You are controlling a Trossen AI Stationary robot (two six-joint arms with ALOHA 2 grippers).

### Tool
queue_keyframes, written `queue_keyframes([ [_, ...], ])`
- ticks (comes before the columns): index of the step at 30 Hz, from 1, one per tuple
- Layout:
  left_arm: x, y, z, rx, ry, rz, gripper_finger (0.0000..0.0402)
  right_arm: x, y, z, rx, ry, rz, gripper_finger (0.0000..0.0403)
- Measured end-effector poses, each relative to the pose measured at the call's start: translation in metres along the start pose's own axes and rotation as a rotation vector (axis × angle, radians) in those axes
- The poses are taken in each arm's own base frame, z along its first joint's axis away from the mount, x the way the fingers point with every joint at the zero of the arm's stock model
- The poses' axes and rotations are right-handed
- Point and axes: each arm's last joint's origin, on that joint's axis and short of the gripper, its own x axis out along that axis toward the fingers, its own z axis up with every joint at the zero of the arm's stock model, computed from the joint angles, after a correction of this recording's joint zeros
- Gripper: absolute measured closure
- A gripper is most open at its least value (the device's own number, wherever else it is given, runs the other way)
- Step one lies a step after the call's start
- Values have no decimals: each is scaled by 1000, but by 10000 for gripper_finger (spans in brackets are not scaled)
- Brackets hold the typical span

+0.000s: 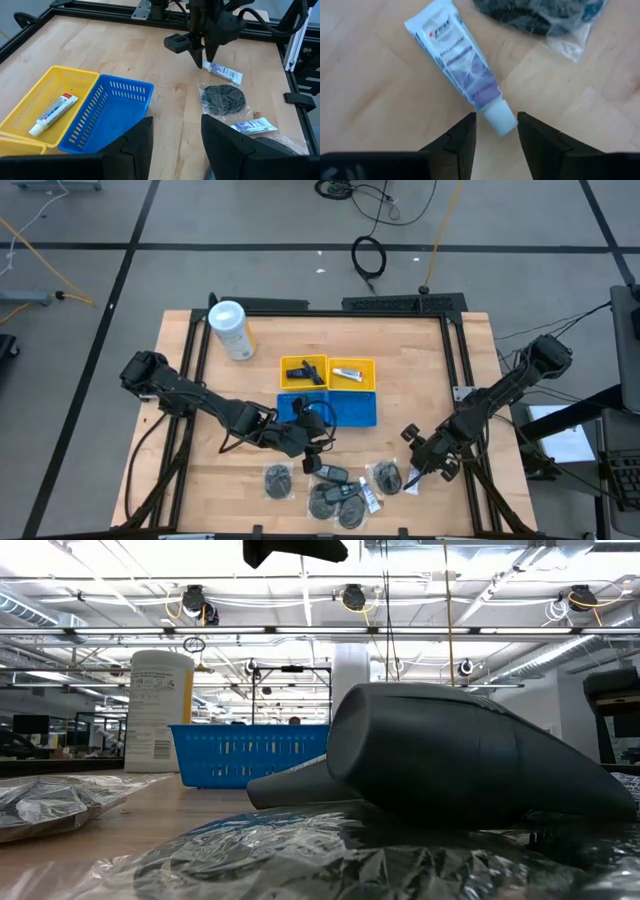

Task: Pick & Place Travel size toiletries
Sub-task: Put the right toothpaste into the right yellow bin

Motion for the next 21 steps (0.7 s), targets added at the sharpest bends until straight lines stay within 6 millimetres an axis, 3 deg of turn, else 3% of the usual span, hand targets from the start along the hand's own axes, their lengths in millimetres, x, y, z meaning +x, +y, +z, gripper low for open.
queue_keyframes([
  [21, 0, 0, 0, 1, 1, 0, 241, 0, 1, 6, -52, -62, 26, 276],
])
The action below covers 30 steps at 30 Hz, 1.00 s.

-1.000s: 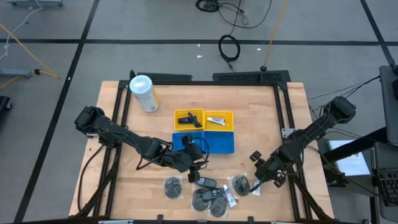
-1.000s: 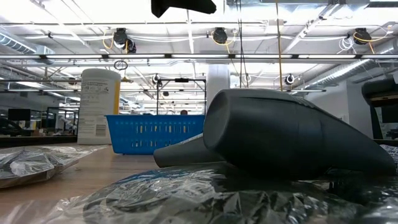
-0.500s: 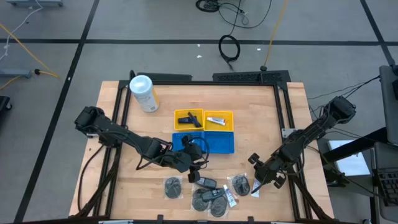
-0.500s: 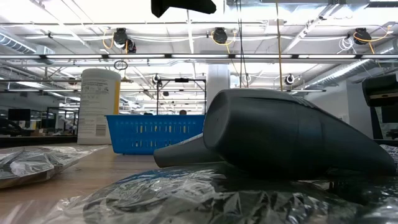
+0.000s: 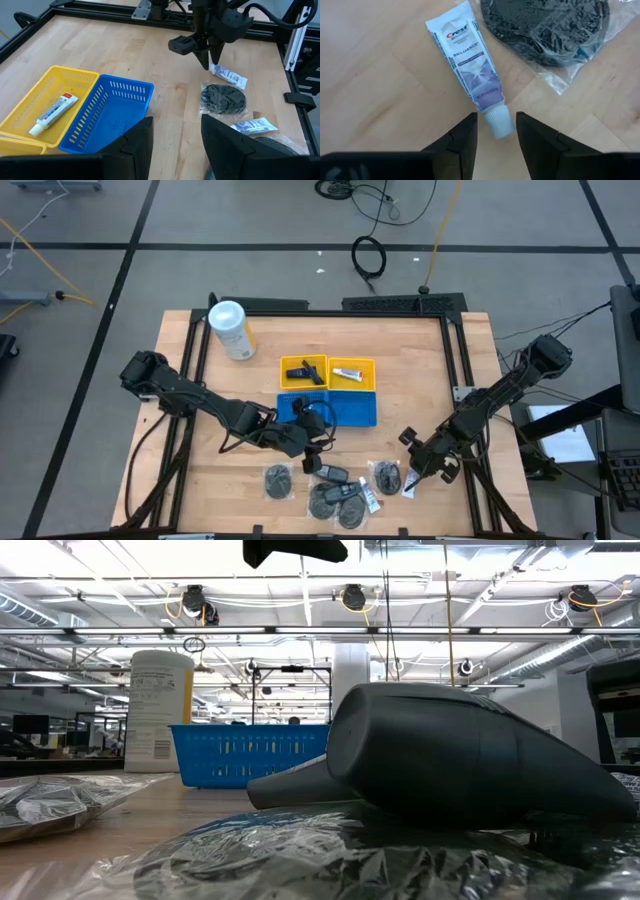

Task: Pick & Place Travel size toiletries
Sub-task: Put the right toothpaste into the right yellow bin

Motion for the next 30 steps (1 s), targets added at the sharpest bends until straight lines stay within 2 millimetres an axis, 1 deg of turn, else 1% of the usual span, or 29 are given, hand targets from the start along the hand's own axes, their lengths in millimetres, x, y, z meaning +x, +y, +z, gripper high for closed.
queue_keyframes([
  [5, 0, 0, 0, 0, 0, 0, 241, 0, 0, 0, 1, 0, 2, 277],
  [11, 0, 0, 0, 0, 0, 0, 241, 1, 2, 2, 16, -12, 31, 291],
  [17, 0, 0, 0, 0, 0, 0, 241, 12, 6, 0, 0, 40, 42, 324],
  [21, 0, 0, 0, 0, 0, 0, 241, 15, 7, 0, -17, 56, 40, 351],
  [30, 0, 0, 0, 0, 0, 0, 241, 12, 8, 0, -12, 37, 35, 351],
])
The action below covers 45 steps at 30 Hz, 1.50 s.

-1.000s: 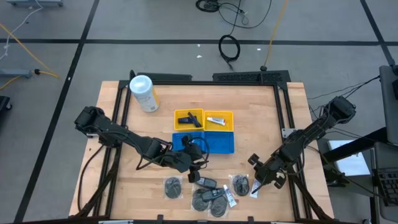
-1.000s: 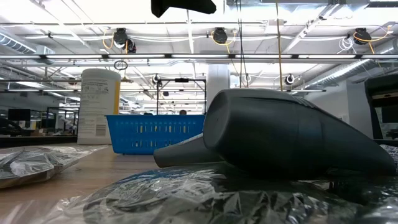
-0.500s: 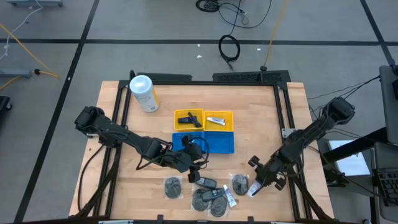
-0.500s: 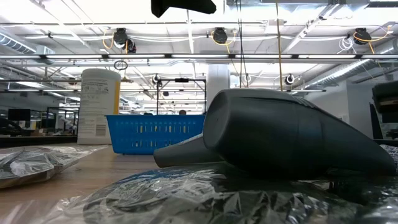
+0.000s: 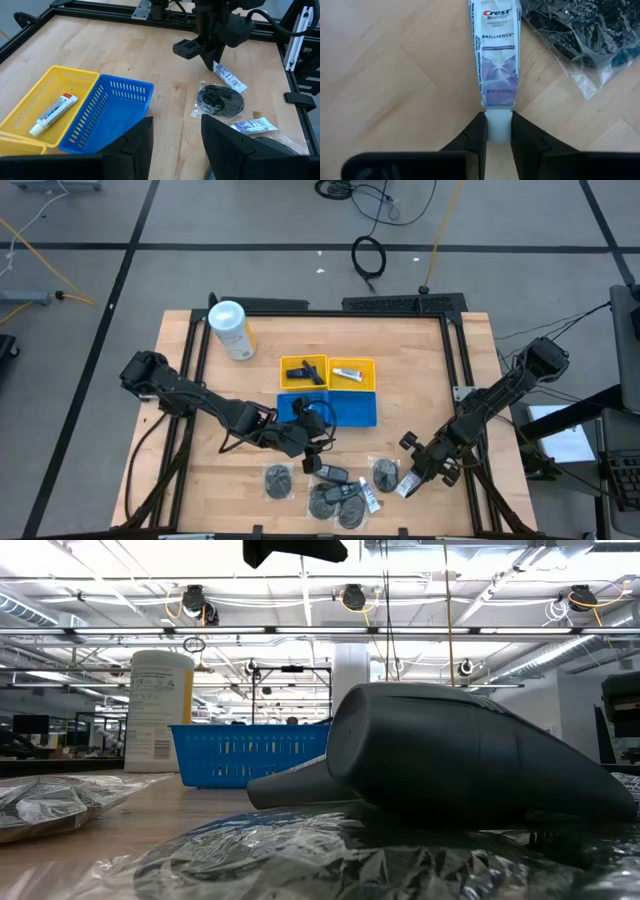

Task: Pick & Place Travel size toiletries
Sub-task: Put the right toothpaste into the right yellow bin

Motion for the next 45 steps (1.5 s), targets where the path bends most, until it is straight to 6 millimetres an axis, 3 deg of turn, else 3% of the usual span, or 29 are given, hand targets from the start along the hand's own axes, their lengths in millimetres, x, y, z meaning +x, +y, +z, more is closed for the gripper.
queue_keyframes([
  [15, 0, 0, 0, 0, 0, 0, 241, -44, -2, 6, 37, -232, -233, 351],
  [21, 0, 1, 0, 8, 0, 1, 241, -61, -7, 6, 86, -318, -433, 351],
  [30, 2, 5, 2, 1, -1, 12, 241, -78, -48, 12, 346, -491, -639, 351],
  [45, 3, 7, 2, -2, -1, 17, 241, -98, -117, -24, 606, -425, -813, 351],
])
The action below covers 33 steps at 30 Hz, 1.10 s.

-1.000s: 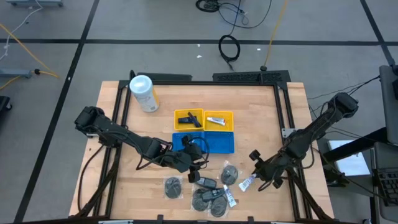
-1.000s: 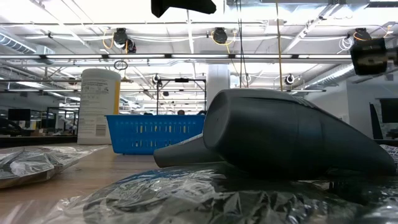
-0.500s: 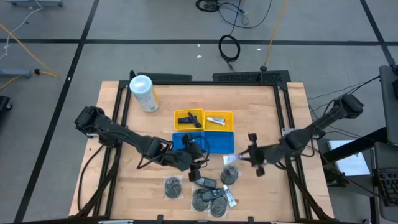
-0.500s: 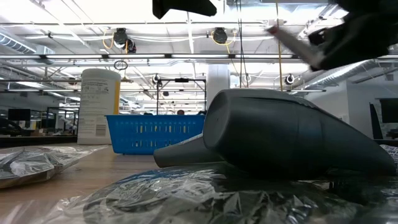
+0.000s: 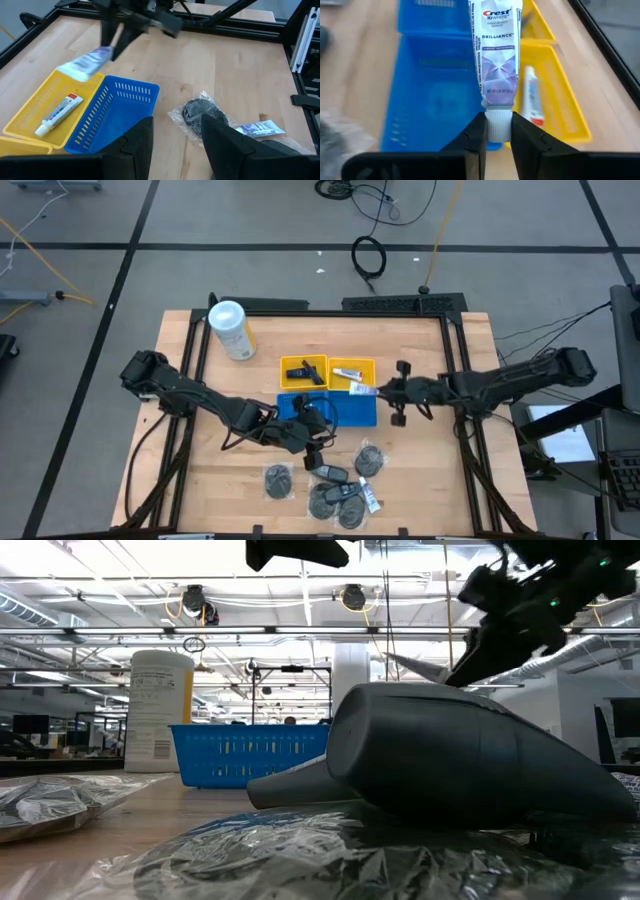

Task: Pick & Place Travel size toiletries
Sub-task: Put the right toothpaste into the right yellow bin

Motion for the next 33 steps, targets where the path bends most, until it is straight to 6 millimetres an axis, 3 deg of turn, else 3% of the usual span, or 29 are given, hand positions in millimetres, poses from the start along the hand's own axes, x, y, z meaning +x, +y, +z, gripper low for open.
queue_keyframes([
  [14, 0, 0, 0, -1, -2, 0, 241, 37, -36, 10, 19, 82, -48, 351],
  [20, 0, 0, 0, -1, -2, 0, 241, 50, -43, 9, 34, 111, -72, 327],
  [33, 0, 0, 0, 0, 0, 1, 241, 54, -45, 15, 48, 46, -86, 332],
])
